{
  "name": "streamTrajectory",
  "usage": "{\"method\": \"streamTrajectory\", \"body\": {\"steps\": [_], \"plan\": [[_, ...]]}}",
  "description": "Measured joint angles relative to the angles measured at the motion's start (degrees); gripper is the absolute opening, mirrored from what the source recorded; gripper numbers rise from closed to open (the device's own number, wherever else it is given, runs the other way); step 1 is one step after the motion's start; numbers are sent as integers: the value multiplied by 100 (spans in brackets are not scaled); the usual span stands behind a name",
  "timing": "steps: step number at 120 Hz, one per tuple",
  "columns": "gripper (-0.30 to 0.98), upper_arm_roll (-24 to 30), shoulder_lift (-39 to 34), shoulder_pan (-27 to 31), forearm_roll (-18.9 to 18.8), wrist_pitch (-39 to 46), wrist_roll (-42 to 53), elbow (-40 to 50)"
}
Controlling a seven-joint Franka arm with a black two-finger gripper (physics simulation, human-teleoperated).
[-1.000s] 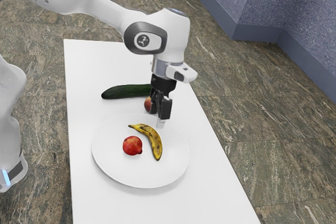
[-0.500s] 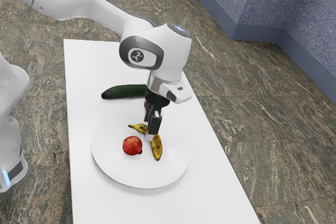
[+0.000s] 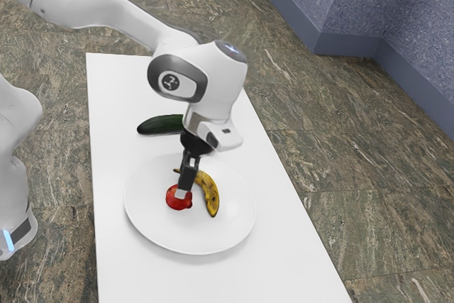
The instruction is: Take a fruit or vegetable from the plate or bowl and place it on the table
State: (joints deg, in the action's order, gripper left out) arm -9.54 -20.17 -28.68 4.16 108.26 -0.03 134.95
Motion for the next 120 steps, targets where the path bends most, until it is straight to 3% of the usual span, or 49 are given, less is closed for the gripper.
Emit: {"method": "streamTrajectory", "body": {"steps": [120], "plan": [[69,-23,161,-24,95,540,251,292]]}}
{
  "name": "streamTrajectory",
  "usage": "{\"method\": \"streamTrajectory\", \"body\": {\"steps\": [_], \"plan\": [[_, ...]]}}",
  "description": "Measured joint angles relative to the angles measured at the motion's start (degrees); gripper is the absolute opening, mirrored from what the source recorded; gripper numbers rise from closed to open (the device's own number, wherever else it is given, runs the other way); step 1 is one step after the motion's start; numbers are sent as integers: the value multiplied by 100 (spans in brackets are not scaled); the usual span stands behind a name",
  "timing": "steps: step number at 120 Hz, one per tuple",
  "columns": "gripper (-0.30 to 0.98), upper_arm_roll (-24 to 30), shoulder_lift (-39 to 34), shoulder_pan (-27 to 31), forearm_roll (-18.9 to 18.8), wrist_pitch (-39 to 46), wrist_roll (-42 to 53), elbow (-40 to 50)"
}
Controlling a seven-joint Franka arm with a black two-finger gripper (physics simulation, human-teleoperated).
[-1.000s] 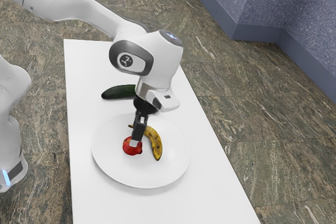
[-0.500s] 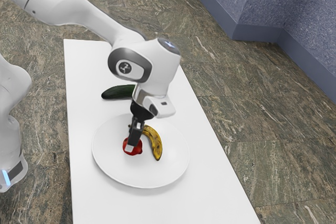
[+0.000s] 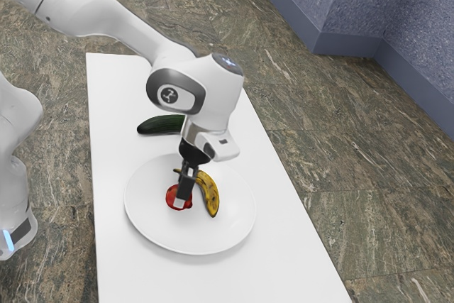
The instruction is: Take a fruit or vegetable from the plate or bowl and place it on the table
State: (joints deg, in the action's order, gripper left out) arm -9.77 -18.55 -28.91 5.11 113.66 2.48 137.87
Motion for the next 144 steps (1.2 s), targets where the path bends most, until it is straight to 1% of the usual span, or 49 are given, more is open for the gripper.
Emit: {"method": "streamTrajectory", "body": {"steps": [69,85,88,98,110,118,126,134,144], "plan": [[68,-10,39,-79,145,204,19,178],[42,-8,41,-79,145,222,-29,180],[38,-8,43,-79,143,224,-39,178],[32,-8,46,-80,127,231,-76,180],[33,-10,8,-72,93,198,-116,103],[31,-11,-41,-46,-47,62,-139,-273],[32,53,129,-102,-217,-147,-164,-1026],[32,391,843,-194,-386,-335,-195,-2239],[32,972,2175,-207,-675,-638,-222,-4178]]}}
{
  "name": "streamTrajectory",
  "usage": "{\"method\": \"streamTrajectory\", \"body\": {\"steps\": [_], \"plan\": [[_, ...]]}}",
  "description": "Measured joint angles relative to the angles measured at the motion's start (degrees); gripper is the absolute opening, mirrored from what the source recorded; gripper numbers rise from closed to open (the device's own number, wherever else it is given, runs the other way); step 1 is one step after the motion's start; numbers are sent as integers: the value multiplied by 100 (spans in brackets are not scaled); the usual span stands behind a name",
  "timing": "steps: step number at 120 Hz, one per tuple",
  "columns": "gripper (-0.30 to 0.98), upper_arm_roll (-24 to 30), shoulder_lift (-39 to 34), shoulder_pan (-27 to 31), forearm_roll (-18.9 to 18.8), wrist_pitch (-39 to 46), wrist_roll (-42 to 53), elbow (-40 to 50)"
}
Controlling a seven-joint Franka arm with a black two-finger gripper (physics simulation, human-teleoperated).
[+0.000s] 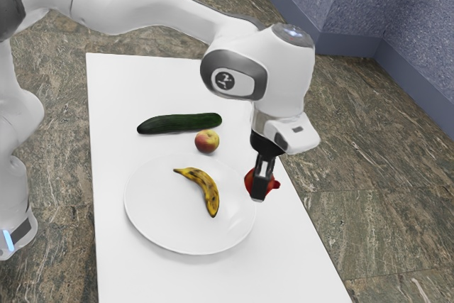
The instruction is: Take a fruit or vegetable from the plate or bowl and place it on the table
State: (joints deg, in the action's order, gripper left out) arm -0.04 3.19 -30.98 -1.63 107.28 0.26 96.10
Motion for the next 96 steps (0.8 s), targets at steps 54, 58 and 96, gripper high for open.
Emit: {"method": "streamTrajectory", "body": {"steps": [54,58,96], "plan": [[30,1190,1734,755,67,-315,-86,-777],[35,1191,1738,753,82,-289,-88,-772],[65,-487,-66,1309,-366,-175,292,186]]}}
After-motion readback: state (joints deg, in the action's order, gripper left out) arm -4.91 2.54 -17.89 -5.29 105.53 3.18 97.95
